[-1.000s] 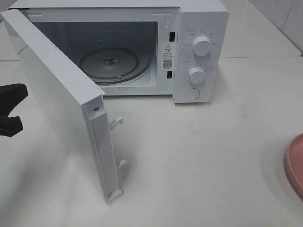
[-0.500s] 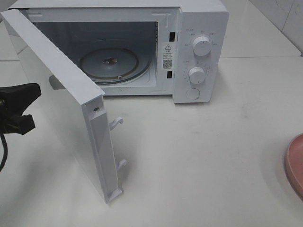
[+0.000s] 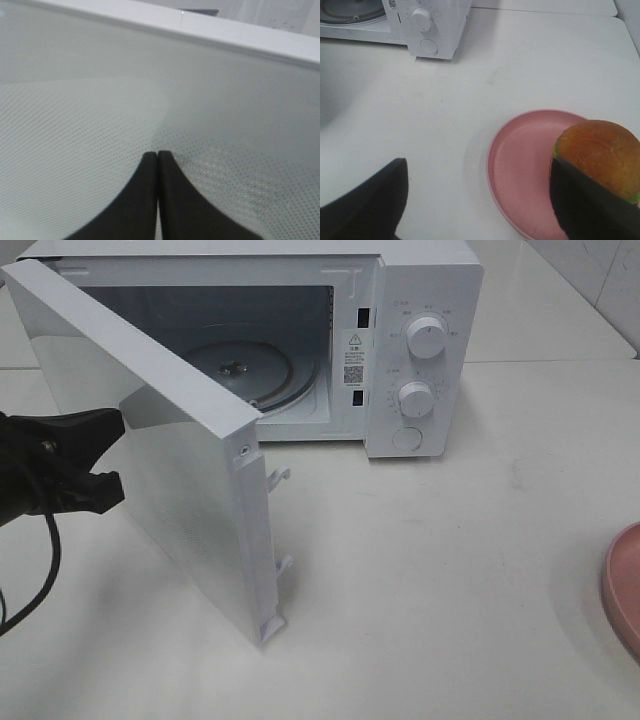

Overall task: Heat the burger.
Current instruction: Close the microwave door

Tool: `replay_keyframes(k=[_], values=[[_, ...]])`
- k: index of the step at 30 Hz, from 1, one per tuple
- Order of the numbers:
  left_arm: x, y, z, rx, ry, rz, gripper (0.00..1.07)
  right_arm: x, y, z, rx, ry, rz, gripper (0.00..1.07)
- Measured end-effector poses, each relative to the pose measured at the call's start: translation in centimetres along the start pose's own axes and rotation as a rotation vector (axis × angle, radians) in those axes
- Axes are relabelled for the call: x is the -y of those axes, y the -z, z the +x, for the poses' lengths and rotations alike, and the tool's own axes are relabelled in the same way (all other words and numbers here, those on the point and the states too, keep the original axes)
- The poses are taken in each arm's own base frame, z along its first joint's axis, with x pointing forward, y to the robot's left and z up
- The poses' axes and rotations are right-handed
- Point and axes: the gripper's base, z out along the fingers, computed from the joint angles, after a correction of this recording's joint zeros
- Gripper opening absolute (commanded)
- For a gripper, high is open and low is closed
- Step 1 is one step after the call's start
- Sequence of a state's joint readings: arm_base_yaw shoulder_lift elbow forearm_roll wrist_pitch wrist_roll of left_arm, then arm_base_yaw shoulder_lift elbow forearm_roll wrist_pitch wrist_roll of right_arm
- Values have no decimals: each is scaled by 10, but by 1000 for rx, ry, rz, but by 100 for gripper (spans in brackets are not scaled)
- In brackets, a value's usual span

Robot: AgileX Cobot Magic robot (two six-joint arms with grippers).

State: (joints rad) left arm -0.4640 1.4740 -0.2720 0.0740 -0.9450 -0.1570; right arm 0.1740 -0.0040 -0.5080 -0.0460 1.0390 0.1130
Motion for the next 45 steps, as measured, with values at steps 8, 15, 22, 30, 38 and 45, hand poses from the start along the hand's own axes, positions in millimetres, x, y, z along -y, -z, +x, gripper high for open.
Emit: replay_keyframes(k=[8, 15, 22, 30, 38, 45], values=[[20, -27, 0, -22, -9, 41, 0, 0, 0, 0, 0, 0, 0, 75], [40, -51, 2, -19, 2, 24, 0, 0, 0, 0, 0, 0, 0, 75], [59, -82, 1, 2, 2, -9, 0, 0, 0, 0, 0, 0, 0, 75], [67, -112, -3, 2, 7, -41, 0, 0, 0, 0, 0, 0, 0, 75], [74, -143, -13, 35, -6, -65, 0, 0, 0, 0, 0, 0, 0, 75], [76, -164, -16, 38, -11, -106, 0, 0, 0, 0, 0, 0, 0, 75]])
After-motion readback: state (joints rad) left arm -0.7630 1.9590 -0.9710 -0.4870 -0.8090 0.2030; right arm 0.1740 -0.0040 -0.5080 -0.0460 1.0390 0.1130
